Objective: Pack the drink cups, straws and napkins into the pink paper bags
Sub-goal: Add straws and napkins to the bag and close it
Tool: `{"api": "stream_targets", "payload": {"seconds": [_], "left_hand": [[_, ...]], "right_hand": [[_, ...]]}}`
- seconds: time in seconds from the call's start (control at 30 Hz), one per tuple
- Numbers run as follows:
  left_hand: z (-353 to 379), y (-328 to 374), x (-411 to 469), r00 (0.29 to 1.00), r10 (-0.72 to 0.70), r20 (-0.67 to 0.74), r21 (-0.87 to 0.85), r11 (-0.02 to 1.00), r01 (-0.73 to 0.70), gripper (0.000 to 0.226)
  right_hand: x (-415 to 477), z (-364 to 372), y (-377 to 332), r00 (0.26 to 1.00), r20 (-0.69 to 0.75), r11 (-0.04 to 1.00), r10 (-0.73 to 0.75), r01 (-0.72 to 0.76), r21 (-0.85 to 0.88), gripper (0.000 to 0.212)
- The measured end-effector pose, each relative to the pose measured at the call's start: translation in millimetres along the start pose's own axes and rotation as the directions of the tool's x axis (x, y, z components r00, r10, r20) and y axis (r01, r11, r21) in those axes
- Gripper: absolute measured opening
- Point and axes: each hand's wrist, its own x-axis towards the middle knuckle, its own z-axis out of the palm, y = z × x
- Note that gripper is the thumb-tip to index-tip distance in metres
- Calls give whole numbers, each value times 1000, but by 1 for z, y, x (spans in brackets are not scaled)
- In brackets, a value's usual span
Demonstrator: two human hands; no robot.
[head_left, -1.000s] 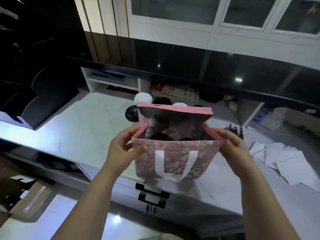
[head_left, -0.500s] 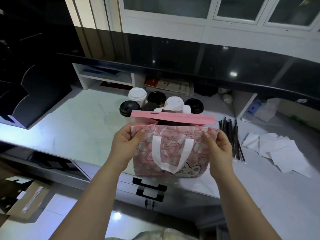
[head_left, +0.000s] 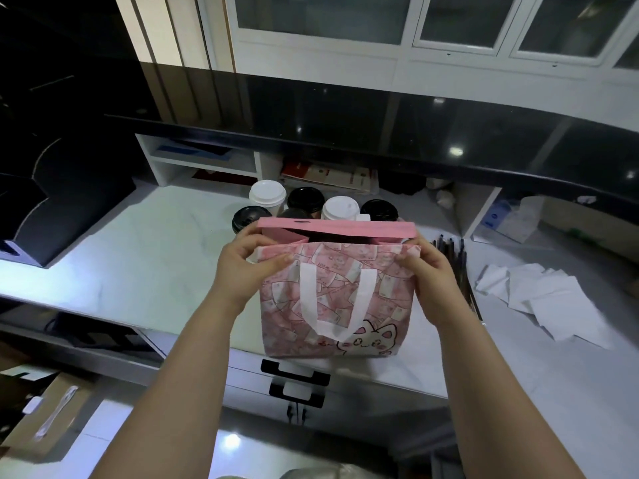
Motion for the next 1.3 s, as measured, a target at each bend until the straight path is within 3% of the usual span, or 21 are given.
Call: {"api": "stream_targets", "payload": {"seconds": [0.07,0.13,0.2,0.37,0.5,0.6,0.73,0.83,0.93,1.0,1.1,1.17,1.3], "left_hand": [[4,-1,-1,998,3,-59,-26,1000,-5,27],[9,-3,-5,996,1,-94,-56,998,-6,31],[14,-2,-7,991,0,-134,-87,996,-12,31],[27,0,-4,982,-17,-186,-140,990,-9,37],[24,1,-2,998,-31,-62,-173,985,20,51],[12,8,-1,998,41,56,-139,990,-33,50],[6,10,-2,982,167,92,48,984,-172,42],[5,5,-6,962,267,54,246,930,-272,29],[-1,6,-12,937,333,102,381,857,-346,25],[-1,10,-12,916,380,132,424,813,-399,19],[15,18,-4,866,467,177,540,690,-482,17],[32,22,1,868,455,201,666,586,-462,23],[72,29,-1,863,411,295,769,434,-469,17]], "right_hand": [[-2,6,0,993,-113,1000,13,-15,-16,24],[-6,8,1,976,-216,998,-23,9,-62,17],[-11,8,3,960,-274,997,-62,49,-54,10],[-17,0,5,921,-354,987,-164,155,-52,24],[-18,-5,8,881,-427,979,-202,169,-113,46],[-22,-11,4,897,-319,939,-305,226,-260,59],[-20,-18,-2,901,-104,783,-421,303,-544,55],[-17,-21,-2,855,39,637,-517,415,-650,46],[-18,-31,-5,885,82,616,-459,383,-688,26],[-17,-32,-9,878,96,528,-469,366,-766,22],[-11,-9,-17,808,153,292,-568,373,-881,18],[-8,18,-18,807,164,156,-567,302,-941,24],[-1,55,-7,837,167,42,-521,220,-975,18]]}}
